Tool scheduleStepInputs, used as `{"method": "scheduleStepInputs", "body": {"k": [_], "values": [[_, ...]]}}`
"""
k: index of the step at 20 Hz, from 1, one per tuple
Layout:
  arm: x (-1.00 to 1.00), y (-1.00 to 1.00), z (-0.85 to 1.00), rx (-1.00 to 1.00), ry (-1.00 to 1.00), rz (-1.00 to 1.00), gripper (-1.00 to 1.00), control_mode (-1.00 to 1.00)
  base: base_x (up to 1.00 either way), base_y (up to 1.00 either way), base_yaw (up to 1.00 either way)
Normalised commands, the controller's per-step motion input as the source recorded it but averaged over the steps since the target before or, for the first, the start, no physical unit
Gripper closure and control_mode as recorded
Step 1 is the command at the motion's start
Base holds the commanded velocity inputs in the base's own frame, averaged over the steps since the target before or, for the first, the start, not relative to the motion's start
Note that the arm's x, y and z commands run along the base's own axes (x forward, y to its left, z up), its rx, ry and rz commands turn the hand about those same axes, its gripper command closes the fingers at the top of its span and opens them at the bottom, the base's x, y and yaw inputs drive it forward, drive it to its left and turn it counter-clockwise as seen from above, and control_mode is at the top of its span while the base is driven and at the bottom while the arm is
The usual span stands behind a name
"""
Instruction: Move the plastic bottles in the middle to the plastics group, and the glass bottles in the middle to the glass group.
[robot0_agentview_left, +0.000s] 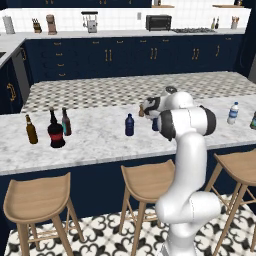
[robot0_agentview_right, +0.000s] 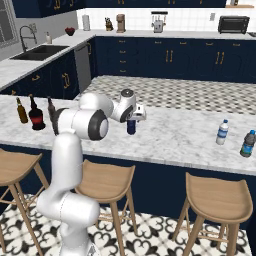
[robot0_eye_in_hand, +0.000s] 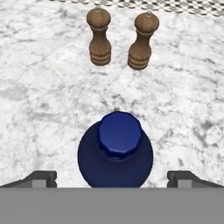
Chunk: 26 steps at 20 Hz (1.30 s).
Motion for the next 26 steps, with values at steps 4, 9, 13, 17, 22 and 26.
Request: {"method": "scheduleStepInputs", "body": {"k": [4, 9, 13, 17, 22, 26], "values": [[0.20, 0.00, 0.00, 0.00, 0.00, 0.00, -1.00, -1.00, 0.00, 0.00, 0.00], [0.18, 0.00, 0.00, 0.00, 0.00, 0.00, -1.00, -1.00, 0.00, 0.00, 0.00], [0.00, 0.00, 0.00, 0.00, 0.00, 0.00, 1.00, -1.00, 0.00, 0.00, 0.00], [0.00, 0.00, 0.00, 0.00, 0.00, 0.00, 1.00, -1.00, 0.00, 0.00, 0.00], [-0.40, -0.23, 0.10, 0.00, 0.00, -0.05, 1.00, -1.00, 0.00, 0.00, 0.00], [-0.55, -0.54, 0.35, 0.00, 0.02, -0.16, 1.00, -1.00, 0.00, 0.00, 0.00]]}}
